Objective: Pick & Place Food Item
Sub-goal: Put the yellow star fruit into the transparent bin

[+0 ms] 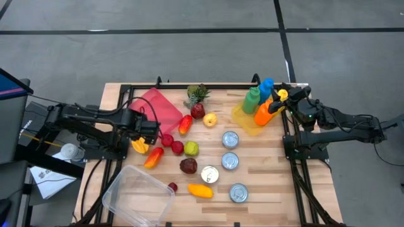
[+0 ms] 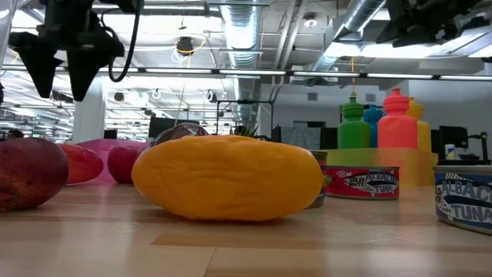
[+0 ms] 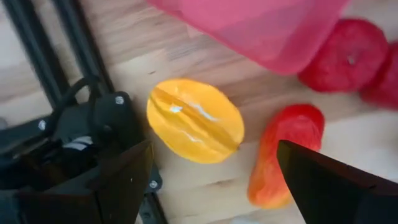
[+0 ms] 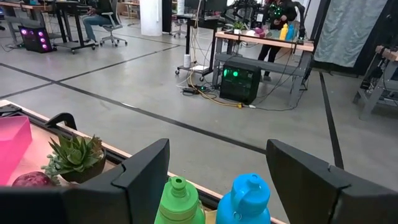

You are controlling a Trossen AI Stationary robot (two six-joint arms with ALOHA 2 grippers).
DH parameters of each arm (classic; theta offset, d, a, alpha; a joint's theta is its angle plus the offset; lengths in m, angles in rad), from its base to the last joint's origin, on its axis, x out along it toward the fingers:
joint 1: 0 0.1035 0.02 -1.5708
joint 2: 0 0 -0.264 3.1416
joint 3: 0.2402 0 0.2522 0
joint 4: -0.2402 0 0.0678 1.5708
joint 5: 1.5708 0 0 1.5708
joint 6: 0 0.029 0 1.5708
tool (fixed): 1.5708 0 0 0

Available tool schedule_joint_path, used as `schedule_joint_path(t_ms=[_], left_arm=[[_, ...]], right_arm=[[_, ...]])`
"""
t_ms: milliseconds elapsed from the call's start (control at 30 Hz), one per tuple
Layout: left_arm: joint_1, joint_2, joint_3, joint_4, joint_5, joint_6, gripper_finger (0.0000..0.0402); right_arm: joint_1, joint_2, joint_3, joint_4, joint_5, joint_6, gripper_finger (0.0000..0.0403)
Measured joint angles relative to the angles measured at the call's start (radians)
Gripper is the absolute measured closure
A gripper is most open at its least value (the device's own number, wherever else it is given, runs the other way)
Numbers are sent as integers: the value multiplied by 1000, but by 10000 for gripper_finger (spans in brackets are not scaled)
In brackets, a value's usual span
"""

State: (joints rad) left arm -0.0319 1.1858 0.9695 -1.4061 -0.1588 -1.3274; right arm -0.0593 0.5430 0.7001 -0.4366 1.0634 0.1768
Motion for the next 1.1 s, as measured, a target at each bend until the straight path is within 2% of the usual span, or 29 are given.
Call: schedule_joint_path(t_ms=[333, 667, 1100], left_arm=[[-29, 1, -78, 48, 6, -222, 69], [-80, 1, -180, 114, -2, -439, 95], [-80, 1, -274, 271, 21, -568, 145]], right_arm=[[0, 0, 0, 0, -19, 0, 143], [0, 0, 0, -5, -19, 0, 143], [0, 0, 0, -5, -19, -1, 143]])
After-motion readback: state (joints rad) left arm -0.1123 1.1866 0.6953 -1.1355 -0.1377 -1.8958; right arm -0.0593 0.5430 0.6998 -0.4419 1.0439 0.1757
